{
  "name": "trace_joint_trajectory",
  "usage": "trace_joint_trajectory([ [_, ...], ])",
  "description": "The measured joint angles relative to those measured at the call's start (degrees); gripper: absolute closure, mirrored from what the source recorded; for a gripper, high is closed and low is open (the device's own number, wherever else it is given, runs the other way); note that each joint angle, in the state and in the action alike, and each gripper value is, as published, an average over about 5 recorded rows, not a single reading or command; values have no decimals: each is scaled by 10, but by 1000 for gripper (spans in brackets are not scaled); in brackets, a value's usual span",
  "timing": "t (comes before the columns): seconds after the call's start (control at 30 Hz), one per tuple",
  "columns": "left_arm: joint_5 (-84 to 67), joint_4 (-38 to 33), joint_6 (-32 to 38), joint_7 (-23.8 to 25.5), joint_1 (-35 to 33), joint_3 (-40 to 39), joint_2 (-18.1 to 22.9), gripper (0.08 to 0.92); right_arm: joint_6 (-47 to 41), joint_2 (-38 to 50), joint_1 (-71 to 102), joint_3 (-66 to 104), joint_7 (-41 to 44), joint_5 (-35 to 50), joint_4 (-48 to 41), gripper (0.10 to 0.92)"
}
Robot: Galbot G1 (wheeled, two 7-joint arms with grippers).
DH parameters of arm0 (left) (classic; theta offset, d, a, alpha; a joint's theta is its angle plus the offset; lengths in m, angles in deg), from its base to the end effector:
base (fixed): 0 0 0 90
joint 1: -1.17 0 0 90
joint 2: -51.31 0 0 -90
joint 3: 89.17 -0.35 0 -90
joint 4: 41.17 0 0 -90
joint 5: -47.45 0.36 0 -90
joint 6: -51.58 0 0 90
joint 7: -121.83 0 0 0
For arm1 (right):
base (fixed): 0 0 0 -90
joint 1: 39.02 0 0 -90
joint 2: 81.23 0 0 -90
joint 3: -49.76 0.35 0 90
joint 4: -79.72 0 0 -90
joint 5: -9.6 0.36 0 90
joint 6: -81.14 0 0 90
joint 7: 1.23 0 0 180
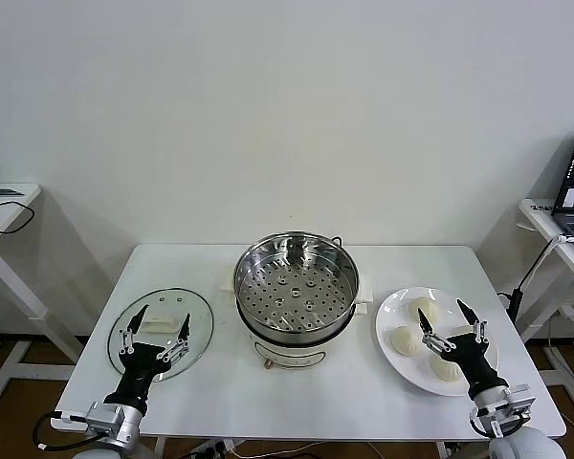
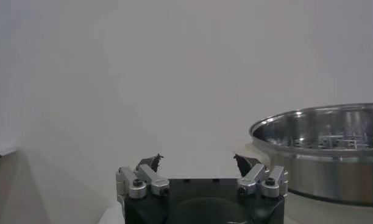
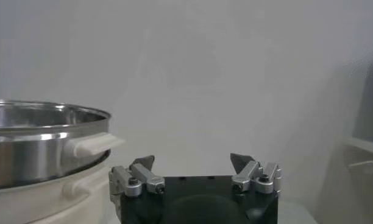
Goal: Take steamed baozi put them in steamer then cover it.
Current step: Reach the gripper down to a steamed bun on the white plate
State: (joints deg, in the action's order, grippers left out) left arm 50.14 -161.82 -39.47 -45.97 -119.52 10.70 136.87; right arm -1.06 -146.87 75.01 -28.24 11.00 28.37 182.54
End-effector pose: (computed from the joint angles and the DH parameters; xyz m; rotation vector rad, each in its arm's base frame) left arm 0.1798 0.0658 -0.2949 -0.1573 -3.0865 -0.3061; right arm 0.2257 -0.1779 -0.3371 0.2162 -3.1118 0.2268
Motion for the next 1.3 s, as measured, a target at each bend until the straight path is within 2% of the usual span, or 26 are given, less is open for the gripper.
trace_joint_trajectory([
  [0.27, 3, 0, 0, 0, 1, 0, -4, 177, -18, 47, -32, 0, -1, -46, -23, 203],
  [0.57, 3, 2, 3, 1, 4, 0, -14, 177, -51, 184, -102, -45, 48, -145, -66, 203],
  [0.9, 3, -6, 5, 1, 3, -7, -15, 177, -79, 327, -302, -235, 225, -221, -153, 203],
  [1.13, 11, -10, 5, -1, -1, -13, -15, 177, -95, 353, -505, -429, 367, -253, -226, 203],
  [1.3, 17, -14, 4, -2, -2, -18, -13, 177, -101, 342, -631, -553, 439, -269, -281, 203],
])
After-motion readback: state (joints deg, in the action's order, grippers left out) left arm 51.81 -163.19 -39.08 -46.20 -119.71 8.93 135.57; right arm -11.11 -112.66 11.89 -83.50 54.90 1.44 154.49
